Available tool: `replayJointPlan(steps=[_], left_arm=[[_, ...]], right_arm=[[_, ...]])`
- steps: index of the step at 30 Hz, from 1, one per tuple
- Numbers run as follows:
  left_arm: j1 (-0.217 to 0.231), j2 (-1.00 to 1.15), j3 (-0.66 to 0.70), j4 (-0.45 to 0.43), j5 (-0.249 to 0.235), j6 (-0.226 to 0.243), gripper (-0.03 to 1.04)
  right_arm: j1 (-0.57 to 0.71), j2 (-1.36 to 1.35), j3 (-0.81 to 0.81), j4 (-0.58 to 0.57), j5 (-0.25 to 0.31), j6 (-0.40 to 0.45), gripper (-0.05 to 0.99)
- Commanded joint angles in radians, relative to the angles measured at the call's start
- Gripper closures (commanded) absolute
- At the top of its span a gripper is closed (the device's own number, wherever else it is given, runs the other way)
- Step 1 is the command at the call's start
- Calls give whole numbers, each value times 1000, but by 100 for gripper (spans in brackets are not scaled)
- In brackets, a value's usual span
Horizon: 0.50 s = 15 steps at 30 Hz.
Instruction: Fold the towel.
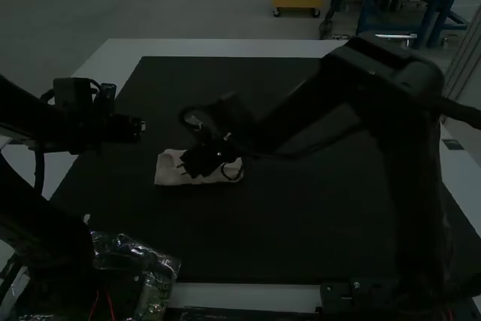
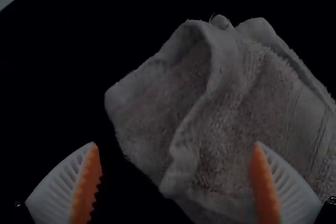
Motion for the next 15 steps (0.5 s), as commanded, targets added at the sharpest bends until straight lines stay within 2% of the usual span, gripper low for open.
replayJointPlan(steps=[1, 3, 6, 8, 10, 12, 13, 15], left_arm=[[9, 12, -9, 11, -10, -5, 4], [9, 17, -9, 14, -10, -5, 4], [11, 23, -9, 14, -7, -5, 4], [11, 24, -9, 13, -4, -5, 4], [11, 24, -12, 13, -1, -7, 4], [11, 24, -14, 13, -1, -5, 4], [11, 24, -15, 13, -1, -5, 4], [9, 24, -18, 14, -1, -5, 4]], right_arm=[[19, 22, 30, 8, 5, 2, 44], [22, 33, 42, 7, 1, 4, 53], [30, 47, 53, 7, -2, 8, 56], [33, 53, 57, 7, -5, 10, 62], [36, 60, 62, 7, -16, 14, 73], [36, 63, 65, 7, -42, 22, 92], [35, 63, 68, 8, -47, 22, 95], [36, 63, 76, 14, -47, 28, 95]])
